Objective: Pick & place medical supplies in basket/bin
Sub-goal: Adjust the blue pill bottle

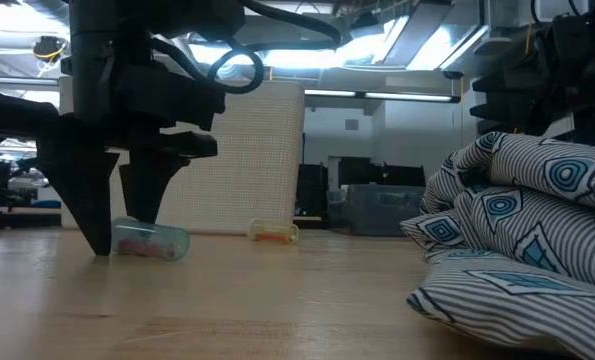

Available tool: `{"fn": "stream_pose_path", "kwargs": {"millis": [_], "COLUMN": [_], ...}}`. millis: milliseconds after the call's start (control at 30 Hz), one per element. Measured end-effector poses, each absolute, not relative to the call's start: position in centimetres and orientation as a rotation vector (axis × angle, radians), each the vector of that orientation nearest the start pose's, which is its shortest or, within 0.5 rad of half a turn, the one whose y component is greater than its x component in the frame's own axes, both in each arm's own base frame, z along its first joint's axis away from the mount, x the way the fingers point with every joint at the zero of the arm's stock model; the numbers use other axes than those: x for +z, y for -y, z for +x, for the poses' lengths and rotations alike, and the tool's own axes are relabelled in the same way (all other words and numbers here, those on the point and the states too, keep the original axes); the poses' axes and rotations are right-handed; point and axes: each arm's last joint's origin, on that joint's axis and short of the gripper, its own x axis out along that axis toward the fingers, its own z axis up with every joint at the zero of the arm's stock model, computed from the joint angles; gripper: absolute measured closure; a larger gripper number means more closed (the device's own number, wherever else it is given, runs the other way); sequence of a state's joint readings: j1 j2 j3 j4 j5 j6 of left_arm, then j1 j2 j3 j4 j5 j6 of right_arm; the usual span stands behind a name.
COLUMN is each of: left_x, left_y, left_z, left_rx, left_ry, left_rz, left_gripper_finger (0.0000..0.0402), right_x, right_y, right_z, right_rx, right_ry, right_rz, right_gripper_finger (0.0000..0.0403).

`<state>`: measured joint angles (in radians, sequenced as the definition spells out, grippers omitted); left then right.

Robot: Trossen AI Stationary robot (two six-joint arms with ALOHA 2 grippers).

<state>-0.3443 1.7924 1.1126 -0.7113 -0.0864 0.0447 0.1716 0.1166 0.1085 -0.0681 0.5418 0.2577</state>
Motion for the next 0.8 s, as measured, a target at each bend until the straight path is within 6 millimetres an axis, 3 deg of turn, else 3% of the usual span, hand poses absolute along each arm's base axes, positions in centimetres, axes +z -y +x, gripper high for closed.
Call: {"fn": "stream_pose_path", "kwargs": {"millis": [267,600,800], "left_x": [16.0,17.0,17.5], "left_y": [10.7,10.9,10.8], "left_z": [30.5,31.2,30.6], "left_rx": [-0.235,-0.234,-0.197], "left_ry": [-1.364,-1.348,-1.443], "left_rz": [0.335,0.330,0.301], "left_gripper_finger": [0.0291,0.0289,0.0292], "right_x": [18.5,18.5,18.5], "right_y": [-0.2,-0.2,-0.2], "right_z": [9.7,9.7,9.7], "right_rx": [-0.377,-0.377,-0.377], "right_ry": [-0.024,-0.024,-0.025], "right_rz": [0.228,0.228,0.228], "right_gripper_finger": [0.0085,0.0085,0.0085]}}
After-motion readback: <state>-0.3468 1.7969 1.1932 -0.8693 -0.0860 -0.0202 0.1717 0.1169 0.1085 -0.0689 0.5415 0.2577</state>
